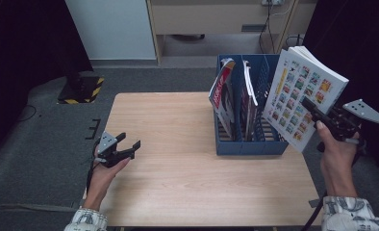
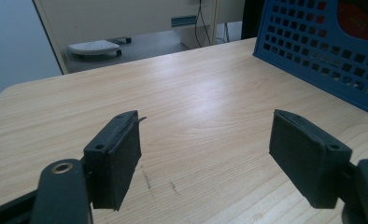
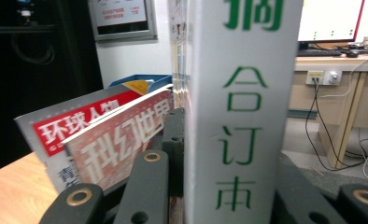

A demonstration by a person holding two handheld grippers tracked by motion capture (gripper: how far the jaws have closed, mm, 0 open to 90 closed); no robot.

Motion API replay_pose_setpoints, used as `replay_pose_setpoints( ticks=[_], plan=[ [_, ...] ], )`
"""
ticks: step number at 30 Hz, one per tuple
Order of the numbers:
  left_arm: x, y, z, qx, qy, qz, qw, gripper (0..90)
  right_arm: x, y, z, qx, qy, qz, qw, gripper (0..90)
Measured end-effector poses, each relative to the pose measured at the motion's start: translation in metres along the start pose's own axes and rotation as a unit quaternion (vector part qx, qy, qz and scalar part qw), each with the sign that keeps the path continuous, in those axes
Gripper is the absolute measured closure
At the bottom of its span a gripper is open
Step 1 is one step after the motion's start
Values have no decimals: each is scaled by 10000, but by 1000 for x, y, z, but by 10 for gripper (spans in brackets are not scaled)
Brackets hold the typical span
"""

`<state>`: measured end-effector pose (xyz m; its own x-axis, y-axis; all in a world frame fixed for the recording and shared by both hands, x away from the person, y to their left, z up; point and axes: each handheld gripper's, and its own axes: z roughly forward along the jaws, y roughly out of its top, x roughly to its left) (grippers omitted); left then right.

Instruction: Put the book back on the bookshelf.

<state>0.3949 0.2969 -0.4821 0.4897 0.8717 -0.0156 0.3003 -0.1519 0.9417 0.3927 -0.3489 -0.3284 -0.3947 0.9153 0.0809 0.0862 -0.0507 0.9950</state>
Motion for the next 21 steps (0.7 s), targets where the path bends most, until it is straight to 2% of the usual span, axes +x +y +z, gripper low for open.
replay_pose_setpoints(
  ticks=[6, 21],
  plan=[
    [0, 0, 0, -1, -1, -7, 10000, 245, -8, -2, 10, 38, -195, 15, 9998, 742],
    [-1, -1, 1, 24, -12, 1, 10000, 245, -17, -8, 30, 191, -324, 34, 9993, 742]
  ],
)
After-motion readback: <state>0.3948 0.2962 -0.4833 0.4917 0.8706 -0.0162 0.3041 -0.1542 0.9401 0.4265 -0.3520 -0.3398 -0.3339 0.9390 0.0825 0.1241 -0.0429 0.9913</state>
